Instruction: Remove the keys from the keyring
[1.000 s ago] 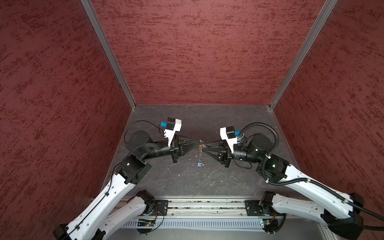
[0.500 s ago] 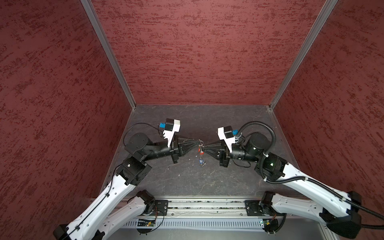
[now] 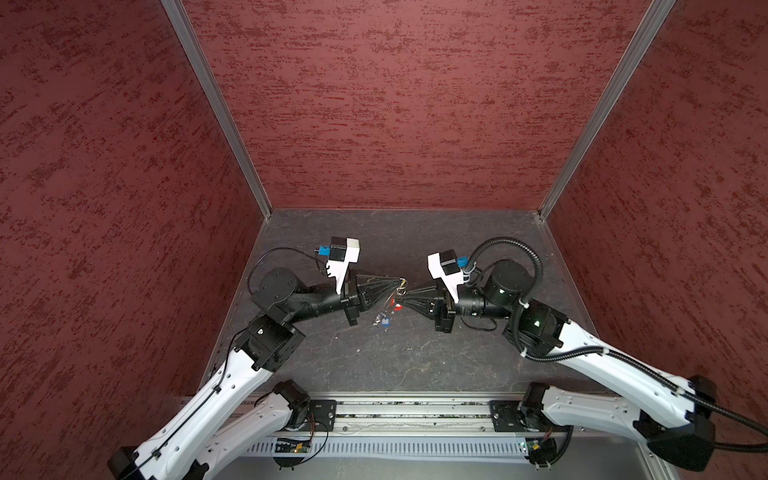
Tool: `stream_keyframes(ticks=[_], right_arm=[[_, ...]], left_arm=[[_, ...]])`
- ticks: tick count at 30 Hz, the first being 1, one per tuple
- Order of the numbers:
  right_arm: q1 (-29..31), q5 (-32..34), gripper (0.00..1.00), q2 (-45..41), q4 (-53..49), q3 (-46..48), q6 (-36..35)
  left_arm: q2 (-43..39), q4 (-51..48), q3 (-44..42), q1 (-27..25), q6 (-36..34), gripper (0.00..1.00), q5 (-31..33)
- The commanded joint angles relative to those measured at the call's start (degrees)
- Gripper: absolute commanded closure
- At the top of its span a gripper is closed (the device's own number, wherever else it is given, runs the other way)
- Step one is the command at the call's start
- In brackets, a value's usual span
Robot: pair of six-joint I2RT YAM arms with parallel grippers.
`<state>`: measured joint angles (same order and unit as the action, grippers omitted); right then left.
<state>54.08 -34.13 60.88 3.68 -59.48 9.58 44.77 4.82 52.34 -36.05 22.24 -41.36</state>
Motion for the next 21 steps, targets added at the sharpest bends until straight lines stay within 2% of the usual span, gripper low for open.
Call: stream_keyframes(ticks=[1,21], right_arm=[[0.05,-2.34,1.00,0.62,2.91,-2.26,-0.71],[0.49,-3.99,1.00,5.28,-0.41,-5.97,-2.49]], left_arm=[[-0.48,2.12,-0.57,-0.25,-0.27,1.00,1.95],[-0.09,0.36,-0.92,-0.72,-2.36,1.00,3.76]])
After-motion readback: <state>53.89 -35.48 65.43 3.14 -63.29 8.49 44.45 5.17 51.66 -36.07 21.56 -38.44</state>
